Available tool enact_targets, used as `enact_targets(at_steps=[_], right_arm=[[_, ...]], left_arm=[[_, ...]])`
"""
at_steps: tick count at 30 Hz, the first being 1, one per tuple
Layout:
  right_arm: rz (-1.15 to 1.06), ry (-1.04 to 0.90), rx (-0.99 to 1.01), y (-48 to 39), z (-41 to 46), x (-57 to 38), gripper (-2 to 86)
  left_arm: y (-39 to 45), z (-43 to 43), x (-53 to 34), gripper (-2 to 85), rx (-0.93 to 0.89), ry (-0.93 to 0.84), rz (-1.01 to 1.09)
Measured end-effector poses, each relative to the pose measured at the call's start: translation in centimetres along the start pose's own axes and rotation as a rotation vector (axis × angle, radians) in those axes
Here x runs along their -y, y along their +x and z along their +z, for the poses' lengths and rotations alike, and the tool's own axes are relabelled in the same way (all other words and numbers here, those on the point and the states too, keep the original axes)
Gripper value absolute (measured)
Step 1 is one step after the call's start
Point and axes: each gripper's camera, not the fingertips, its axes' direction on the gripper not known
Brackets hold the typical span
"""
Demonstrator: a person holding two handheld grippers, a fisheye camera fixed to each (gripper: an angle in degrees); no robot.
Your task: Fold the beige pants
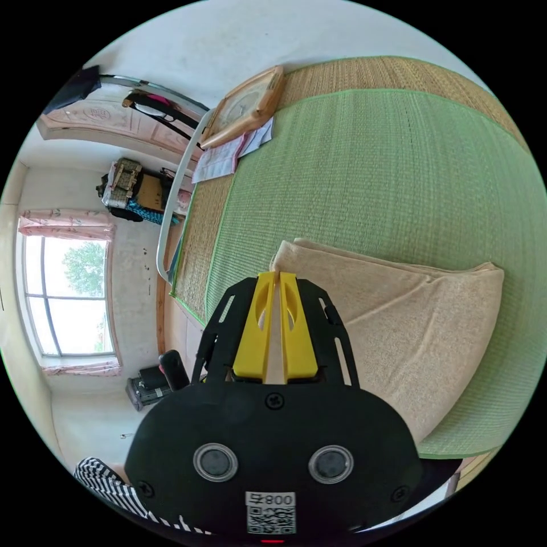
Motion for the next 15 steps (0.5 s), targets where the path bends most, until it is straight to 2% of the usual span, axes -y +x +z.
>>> enact_targets(at_steps=[7, 11, 15], right_arm=[[-0.075, -0.024, -0.027, -4.5, 3.2, 3.1, 1.2], [-0.076, -0.09, -0.012, -5.5, 6.5, 5.2, 1.4], [-0.121, -0.122, -0.005, -6.8, 7.7, 6.4, 1.3]], left_arm=[[0.7, -2.5, 0.1, 0.9, 0.02, 0.042, -0.021], [2.1, -3.4, -0.5, 0.5, 0.189, 0.027, 0.001], [4.9, -4.6, -1.1, 0.2, 0.22, 0.096, 0.061]])
